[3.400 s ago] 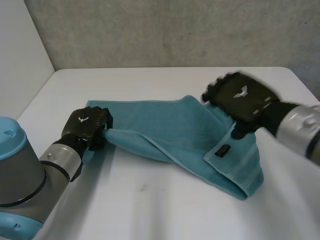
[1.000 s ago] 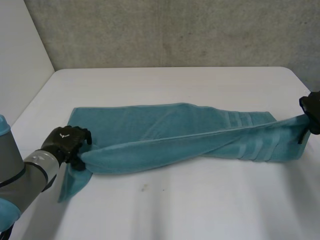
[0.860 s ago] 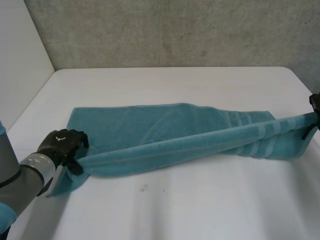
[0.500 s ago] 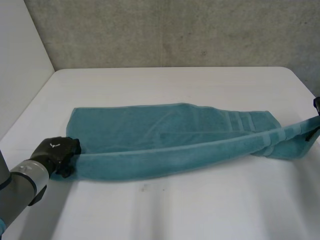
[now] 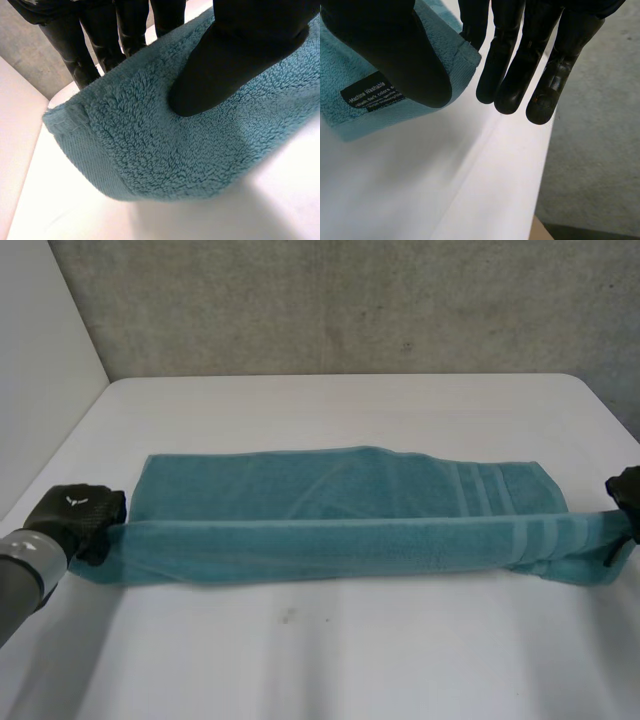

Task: Fold the laundry

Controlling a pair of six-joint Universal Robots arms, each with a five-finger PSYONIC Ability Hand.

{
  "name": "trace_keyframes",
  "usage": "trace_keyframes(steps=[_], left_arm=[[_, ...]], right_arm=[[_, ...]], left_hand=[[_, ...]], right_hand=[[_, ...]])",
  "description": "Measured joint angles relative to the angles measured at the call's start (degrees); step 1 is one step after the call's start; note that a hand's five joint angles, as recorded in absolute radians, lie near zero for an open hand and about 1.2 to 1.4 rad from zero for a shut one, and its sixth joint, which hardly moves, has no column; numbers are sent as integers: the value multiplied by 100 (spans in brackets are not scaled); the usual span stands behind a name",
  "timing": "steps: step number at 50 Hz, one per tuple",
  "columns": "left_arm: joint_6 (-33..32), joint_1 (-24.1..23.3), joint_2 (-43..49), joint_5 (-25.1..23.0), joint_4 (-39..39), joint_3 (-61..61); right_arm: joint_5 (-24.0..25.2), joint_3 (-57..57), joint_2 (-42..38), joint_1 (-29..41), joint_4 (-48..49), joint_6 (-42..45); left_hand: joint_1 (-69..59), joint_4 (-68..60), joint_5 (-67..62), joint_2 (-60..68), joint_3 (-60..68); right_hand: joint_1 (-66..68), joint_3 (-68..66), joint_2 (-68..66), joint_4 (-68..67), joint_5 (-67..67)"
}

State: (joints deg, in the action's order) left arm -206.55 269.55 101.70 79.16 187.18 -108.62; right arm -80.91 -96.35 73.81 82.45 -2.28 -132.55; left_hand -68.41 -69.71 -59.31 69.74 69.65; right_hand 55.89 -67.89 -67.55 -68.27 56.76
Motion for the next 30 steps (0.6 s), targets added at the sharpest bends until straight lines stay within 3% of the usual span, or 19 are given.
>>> trace_keyframes(steps=[6,18,23,25,30], left_arm=[[-99,-91,561,4,54,751],[-63,-686,1659,58,694,3181],[302,-990,1723,102,1549,4813],[415,-1015,1666,112,1725,4987],[1395,-1047,1205,224,2621,5521]], right_arm=[[-73,618,-349,333,92,-89],[-283,2777,-1089,825,814,-1168],[-631,4466,-1147,1118,1496,-1907],[-695,4630,-1090,1145,1622,-2001],[-907,4849,-515,1216,2240,-2431]], left_hand=[[-3,-2,-4,2,1],[-40,-3,-4,3,3],[-40,-4,-4,5,5],[-40,-4,-4,5,5],[-49,-4,-7,5,6]], right_hand=[[0,0,0,0,0],[0,-1,0,-1,0],[0,-2,-1,-2,0],[0,-2,-1,-2,0],[0,-3,-1,-2,8]])
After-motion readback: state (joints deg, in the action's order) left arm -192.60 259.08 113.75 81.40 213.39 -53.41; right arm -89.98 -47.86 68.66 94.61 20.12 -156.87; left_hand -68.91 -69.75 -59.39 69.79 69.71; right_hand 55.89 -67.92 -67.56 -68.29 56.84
